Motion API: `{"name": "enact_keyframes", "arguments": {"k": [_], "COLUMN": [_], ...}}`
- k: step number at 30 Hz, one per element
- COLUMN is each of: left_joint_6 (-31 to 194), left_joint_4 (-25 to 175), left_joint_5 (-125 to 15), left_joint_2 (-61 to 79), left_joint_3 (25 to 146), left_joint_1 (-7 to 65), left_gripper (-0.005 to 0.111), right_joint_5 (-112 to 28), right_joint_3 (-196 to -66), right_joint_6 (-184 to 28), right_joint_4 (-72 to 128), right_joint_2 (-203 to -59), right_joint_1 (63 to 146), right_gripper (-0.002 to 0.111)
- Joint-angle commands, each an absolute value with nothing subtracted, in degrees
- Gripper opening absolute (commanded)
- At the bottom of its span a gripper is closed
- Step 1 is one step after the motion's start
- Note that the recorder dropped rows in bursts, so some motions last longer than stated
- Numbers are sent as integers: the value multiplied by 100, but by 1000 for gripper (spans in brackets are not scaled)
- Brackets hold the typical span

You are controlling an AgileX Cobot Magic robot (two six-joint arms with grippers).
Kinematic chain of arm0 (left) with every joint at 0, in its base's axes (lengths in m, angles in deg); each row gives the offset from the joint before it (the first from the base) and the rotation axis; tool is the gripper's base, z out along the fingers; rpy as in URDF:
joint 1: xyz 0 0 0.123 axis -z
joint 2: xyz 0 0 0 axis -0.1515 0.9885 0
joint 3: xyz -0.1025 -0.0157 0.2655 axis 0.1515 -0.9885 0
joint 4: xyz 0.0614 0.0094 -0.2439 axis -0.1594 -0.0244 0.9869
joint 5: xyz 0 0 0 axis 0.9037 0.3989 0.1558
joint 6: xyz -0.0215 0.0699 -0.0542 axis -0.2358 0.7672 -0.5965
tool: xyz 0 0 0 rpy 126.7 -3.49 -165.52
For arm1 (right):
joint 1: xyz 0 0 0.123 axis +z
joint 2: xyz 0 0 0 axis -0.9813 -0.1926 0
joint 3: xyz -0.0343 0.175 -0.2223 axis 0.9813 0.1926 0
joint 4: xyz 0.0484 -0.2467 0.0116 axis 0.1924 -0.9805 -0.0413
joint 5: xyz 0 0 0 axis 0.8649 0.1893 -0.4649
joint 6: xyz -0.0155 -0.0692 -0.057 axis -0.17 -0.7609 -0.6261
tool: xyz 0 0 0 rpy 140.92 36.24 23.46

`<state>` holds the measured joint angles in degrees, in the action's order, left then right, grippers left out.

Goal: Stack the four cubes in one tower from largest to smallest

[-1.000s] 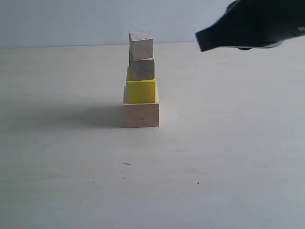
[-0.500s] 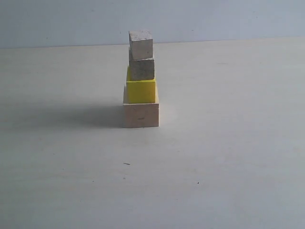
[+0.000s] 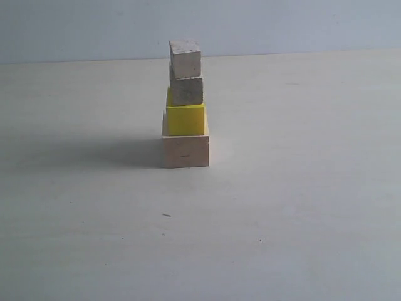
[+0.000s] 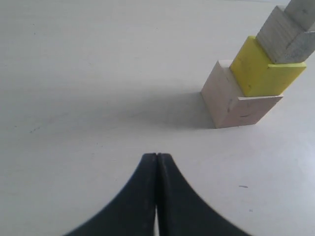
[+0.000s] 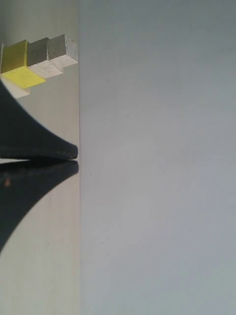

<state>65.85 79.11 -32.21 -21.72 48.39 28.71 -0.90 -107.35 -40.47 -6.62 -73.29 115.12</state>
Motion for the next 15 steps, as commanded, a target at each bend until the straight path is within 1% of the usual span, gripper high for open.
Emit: {"name": "enact_keyframes", "arguments": {"k": [1, 5, 8, 11, 15], "left_joint_6": [6589, 6589, 6589, 6589, 6589], "left_joint_4": [7966, 7956, 7956, 7956, 7956], "left_joint_5": [-3280, -3266, -3240, -3227, -3161], "left_joint_2": [-2217, -2417, -2885, -3648, -4689], "left_joint_3": [4798, 4798, 4798, 4798, 4798], "left_joint_1": [2868, 2857, 2569, 1954, 929], "left_gripper": [0, 0, 0, 0, 0], "right_joint_5": [-65, -65, -64, -64, -64], "right_joint_3": [-10730, -10730, -10730, -10730, -10730], "right_joint_6": [-4048, -4048, -4048, -4048, -4048], "right_joint_4": [-673, -673, -687, -671, -671], "right_joint_2": [-7293, -7293, -7293, -7293, -7293], "right_joint_1": [11517, 11517, 11517, 11517, 11517], "right_gripper": [0, 0, 0, 0, 0]}}
